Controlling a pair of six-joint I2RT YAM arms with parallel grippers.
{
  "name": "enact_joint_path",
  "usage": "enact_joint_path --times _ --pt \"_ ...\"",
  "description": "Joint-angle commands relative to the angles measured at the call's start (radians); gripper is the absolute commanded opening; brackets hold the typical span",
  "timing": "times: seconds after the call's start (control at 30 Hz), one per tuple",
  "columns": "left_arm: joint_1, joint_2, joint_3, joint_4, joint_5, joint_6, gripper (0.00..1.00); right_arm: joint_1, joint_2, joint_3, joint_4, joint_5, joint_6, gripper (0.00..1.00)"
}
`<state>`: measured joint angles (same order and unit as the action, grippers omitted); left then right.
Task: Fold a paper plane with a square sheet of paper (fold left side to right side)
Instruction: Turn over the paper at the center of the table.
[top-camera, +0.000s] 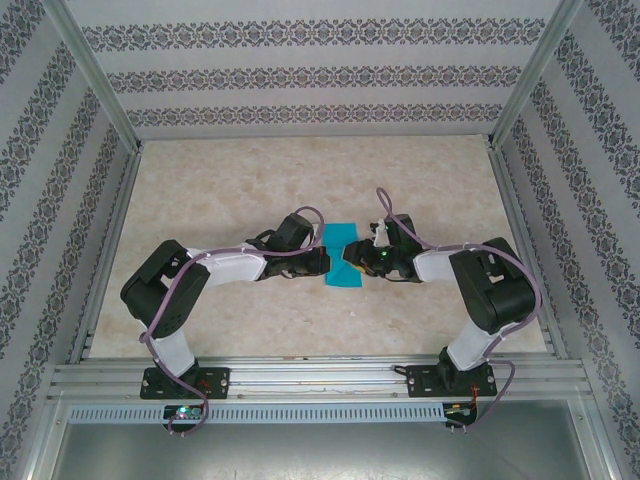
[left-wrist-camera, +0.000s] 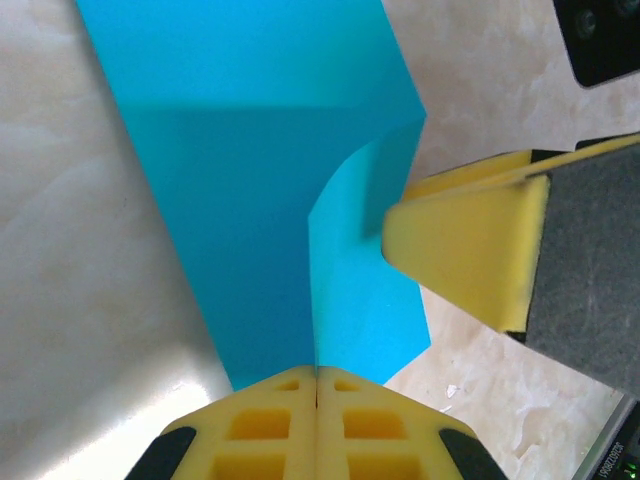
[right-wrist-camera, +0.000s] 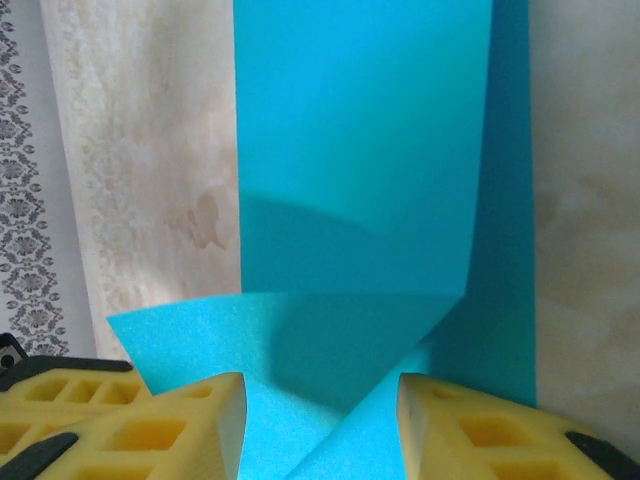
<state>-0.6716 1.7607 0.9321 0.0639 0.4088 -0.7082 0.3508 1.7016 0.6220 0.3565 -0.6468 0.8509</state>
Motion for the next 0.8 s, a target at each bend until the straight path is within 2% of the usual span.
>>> enact_joint_path --times 0.0,0.23,0.77 --pt "0.015 -0.021 -0.010 0.035 -0.011 -0.010 0.00 0.022 0.028 0.019 0.095 -0.010 0.054 0.42" --pt "0.016 -0.016 -0.016 0.031 -0.012 -0.011 0.00 0.033 0.054 0.024 0.146 -0.005 0.085 0.34" --pt "0.026 -0.064 -0.057 0.046 -0.030 -0.022 0.00 0.014 0.079 0.048 0.131 0.018 0.056 0.34"
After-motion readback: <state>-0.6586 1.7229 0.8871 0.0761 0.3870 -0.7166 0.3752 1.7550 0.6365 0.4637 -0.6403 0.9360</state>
